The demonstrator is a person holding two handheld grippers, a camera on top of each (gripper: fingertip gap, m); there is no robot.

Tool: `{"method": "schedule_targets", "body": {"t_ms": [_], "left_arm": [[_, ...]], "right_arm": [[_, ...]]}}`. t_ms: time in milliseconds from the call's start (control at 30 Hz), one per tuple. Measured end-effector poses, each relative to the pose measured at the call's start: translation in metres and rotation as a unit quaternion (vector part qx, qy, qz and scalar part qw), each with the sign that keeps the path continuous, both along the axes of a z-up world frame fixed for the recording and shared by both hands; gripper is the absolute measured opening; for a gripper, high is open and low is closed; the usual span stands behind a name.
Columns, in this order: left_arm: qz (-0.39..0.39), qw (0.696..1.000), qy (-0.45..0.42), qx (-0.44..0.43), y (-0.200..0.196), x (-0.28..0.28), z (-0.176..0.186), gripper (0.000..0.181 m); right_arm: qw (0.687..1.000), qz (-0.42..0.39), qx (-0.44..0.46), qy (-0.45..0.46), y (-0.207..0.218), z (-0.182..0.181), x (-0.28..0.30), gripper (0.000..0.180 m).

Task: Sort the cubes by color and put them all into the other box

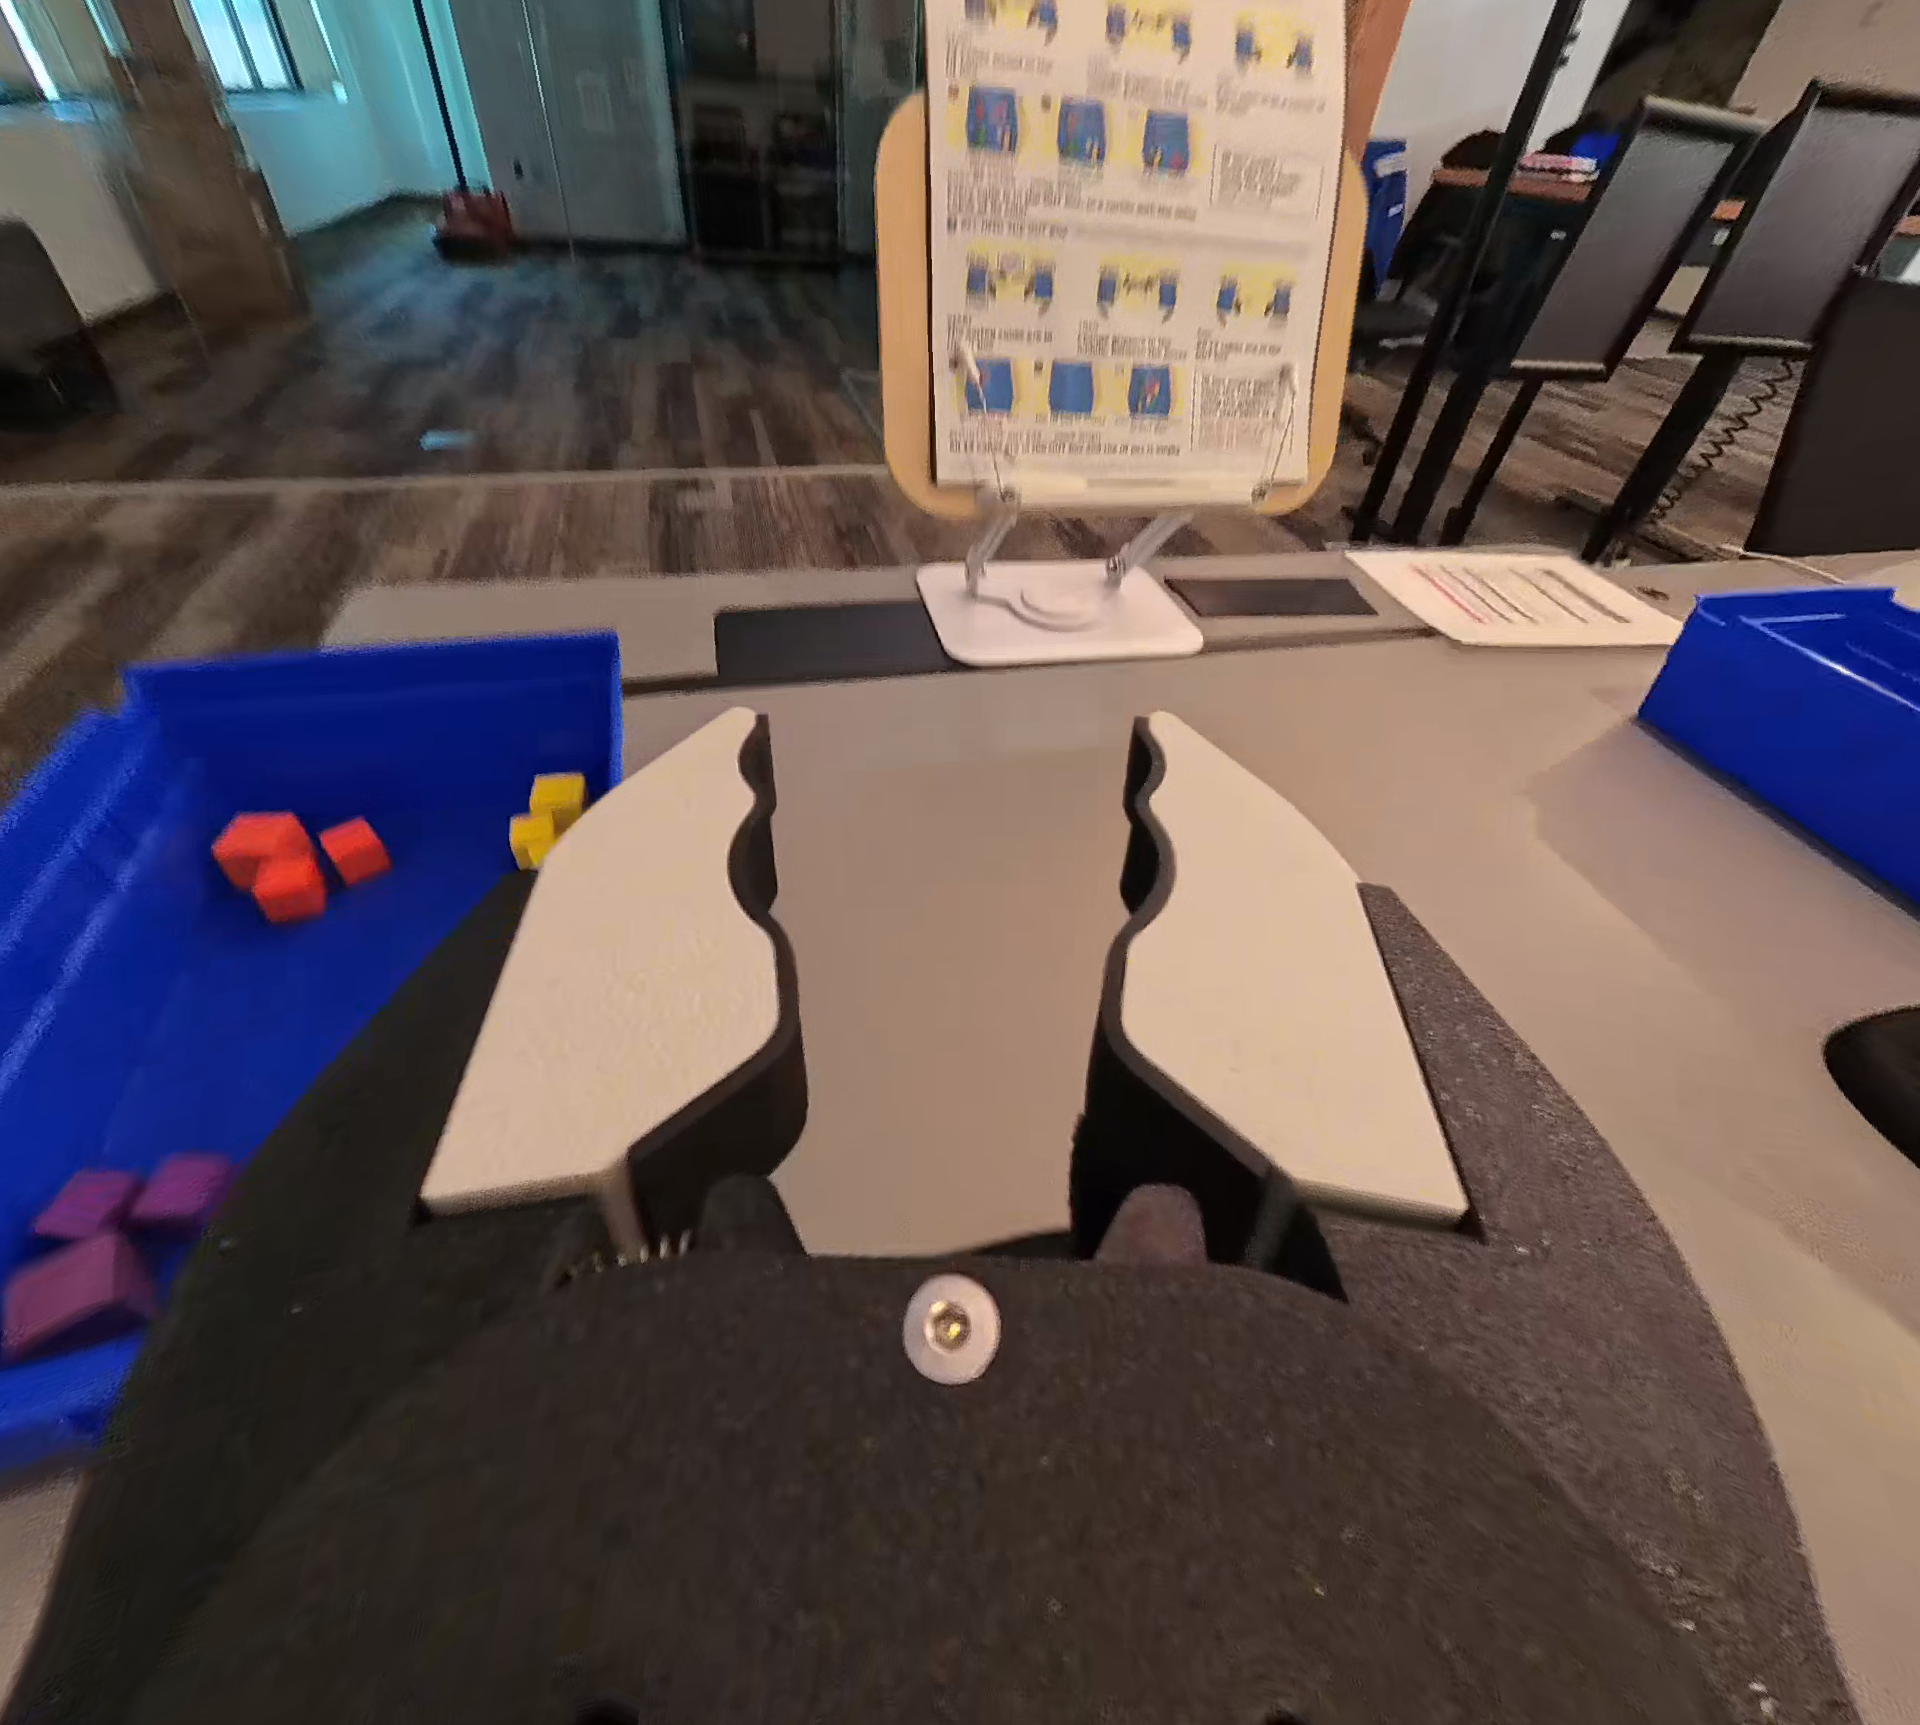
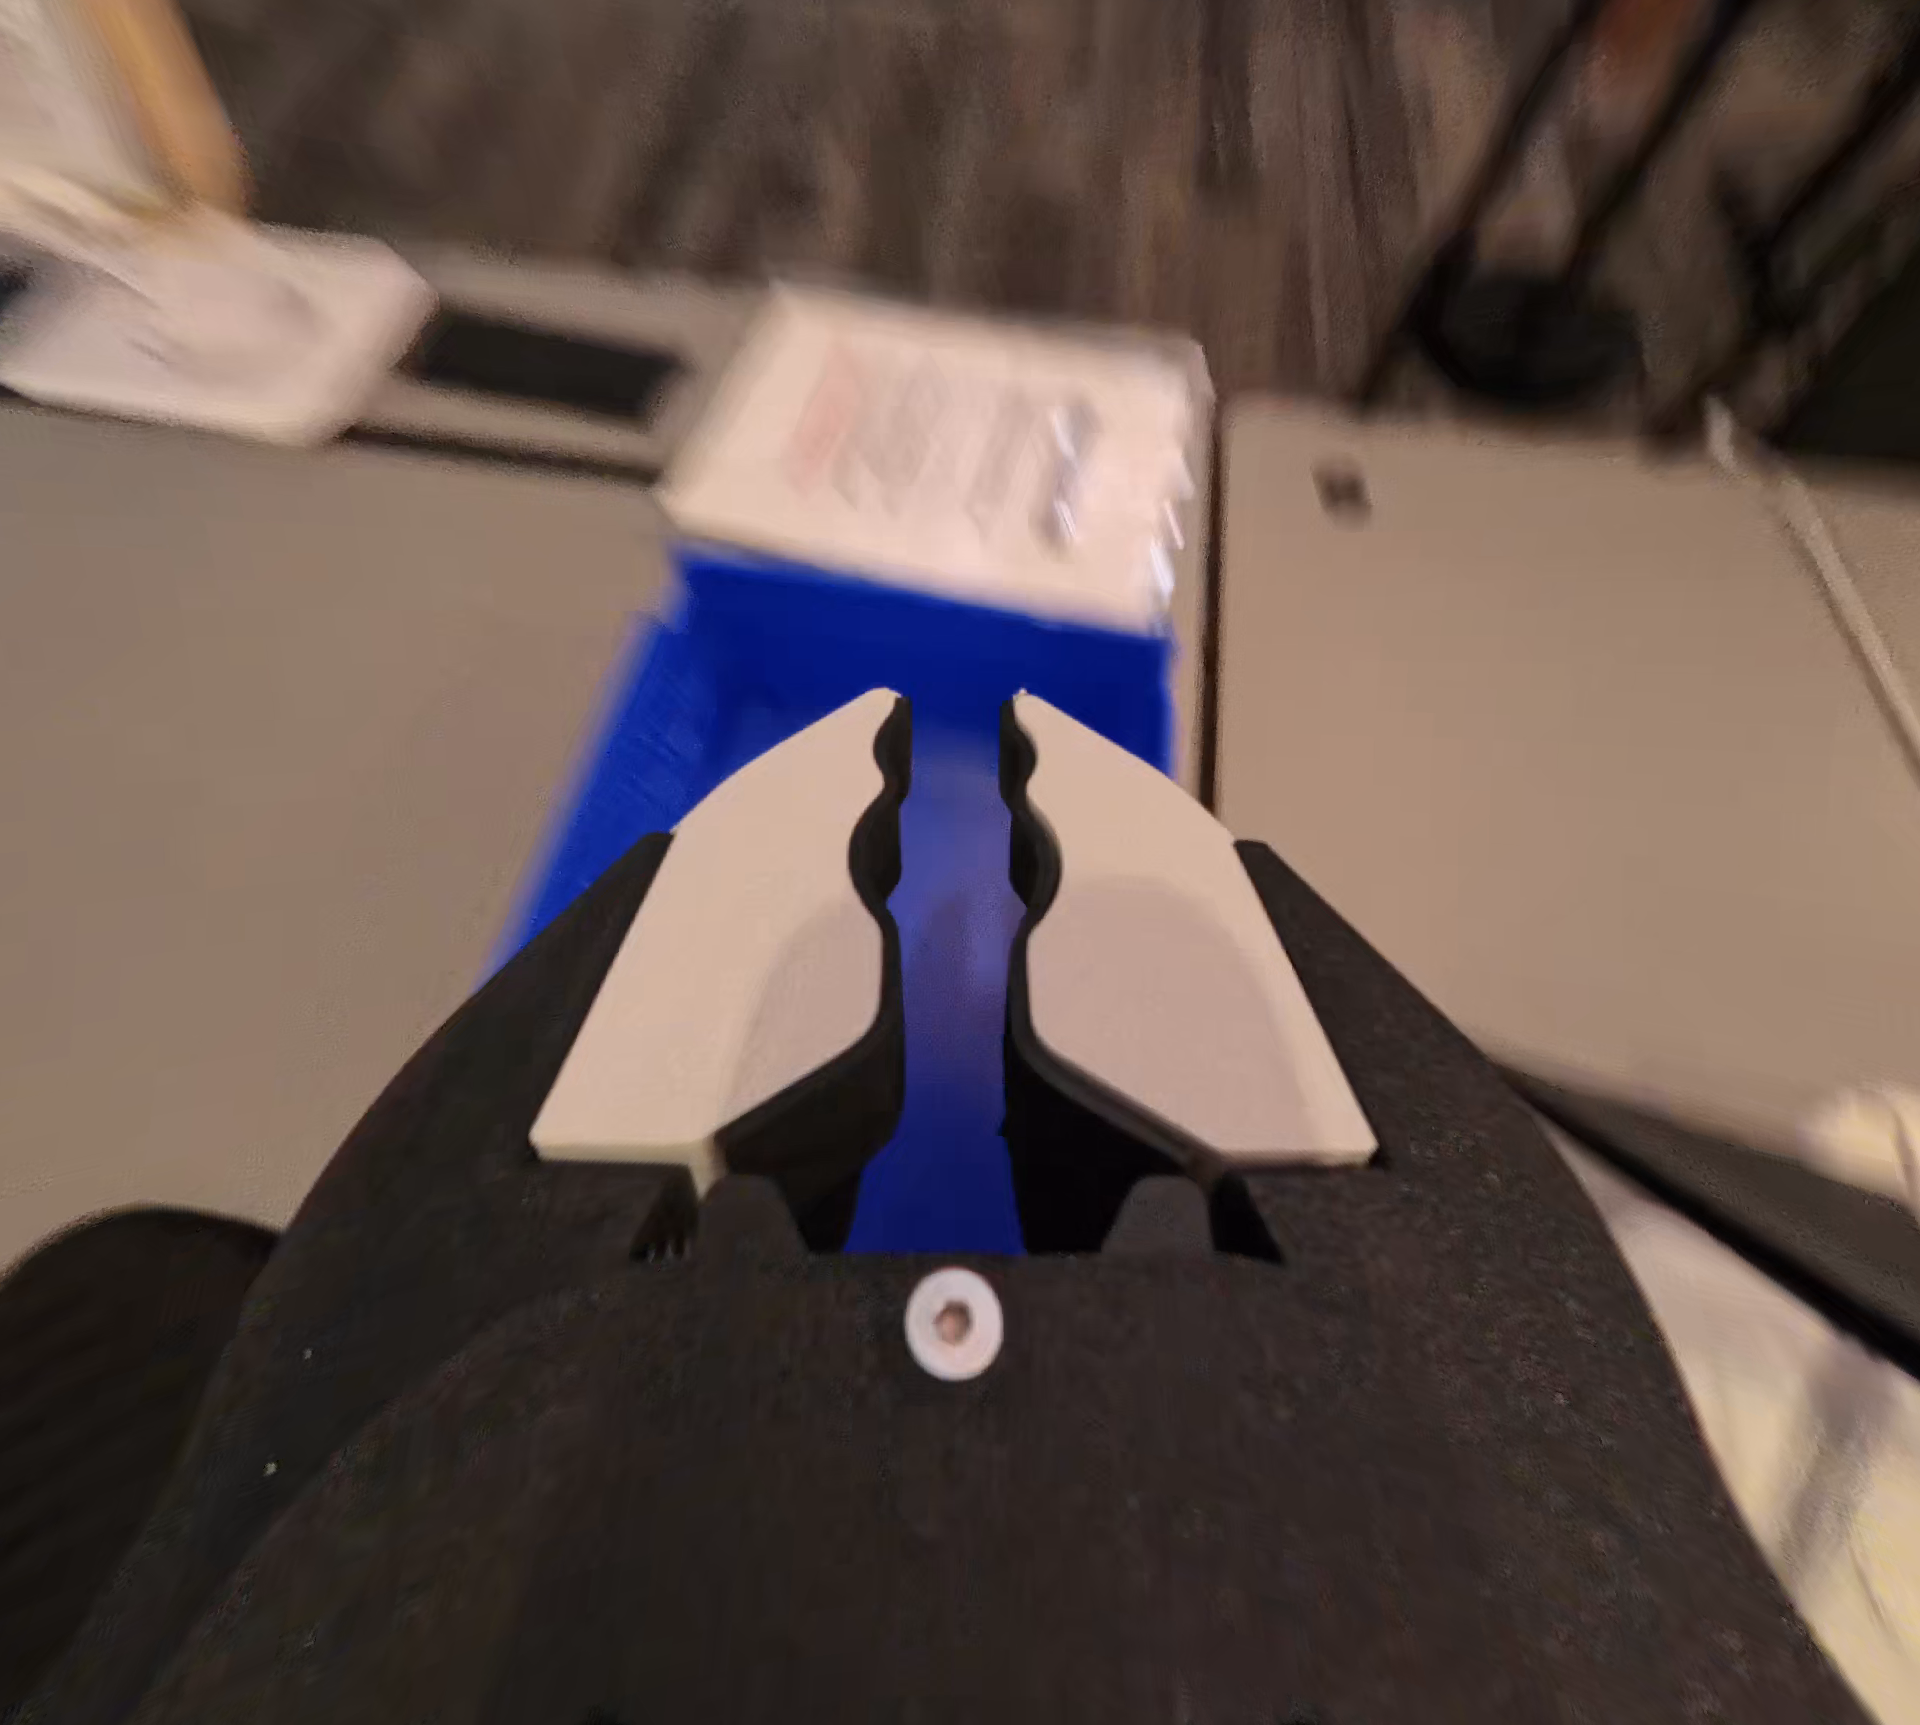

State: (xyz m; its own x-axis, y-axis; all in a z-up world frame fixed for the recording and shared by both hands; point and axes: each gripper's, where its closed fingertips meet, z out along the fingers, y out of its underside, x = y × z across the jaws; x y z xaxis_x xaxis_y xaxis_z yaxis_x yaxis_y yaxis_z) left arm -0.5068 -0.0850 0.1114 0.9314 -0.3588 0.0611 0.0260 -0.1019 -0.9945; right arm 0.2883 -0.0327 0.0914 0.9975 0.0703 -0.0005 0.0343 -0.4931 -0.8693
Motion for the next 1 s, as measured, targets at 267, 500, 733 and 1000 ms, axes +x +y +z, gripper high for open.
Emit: {"method": "schedule_targets", "body": {"t_ms": [267, 500, 733, 1000], "left_arm": [[-0.033, 0.994, 0.041, 0.092, 0.044, 0.042, 0.076, 0.053], [-0.065, 0.992, 0.023, 0.108, 0.093, 0.081, 0.108, 0.051], [-0.027, 0.998, 0.048, 0.038, 0.146, 0.072, 0.05, 0.05], [0.142, 0.972, 0.182, -0.036, 0.16, -0.009, 0.013, 0.047]], "right_arm": [[0.882, 0.288, 0.366, 0.073, -0.048, 0.146, -0.221, 0.021], [0.868, 0.367, 0.299, 0.152, -0.026, 0.138, -0.333, 0.0], [0.884, 0.351, 0.263, 0.161, 0.019, 0.118, -0.366, 0.0], [0.921, 0.36, 0.12, 0.086, 0.072, 0.026, -0.389, 0.0]]}}
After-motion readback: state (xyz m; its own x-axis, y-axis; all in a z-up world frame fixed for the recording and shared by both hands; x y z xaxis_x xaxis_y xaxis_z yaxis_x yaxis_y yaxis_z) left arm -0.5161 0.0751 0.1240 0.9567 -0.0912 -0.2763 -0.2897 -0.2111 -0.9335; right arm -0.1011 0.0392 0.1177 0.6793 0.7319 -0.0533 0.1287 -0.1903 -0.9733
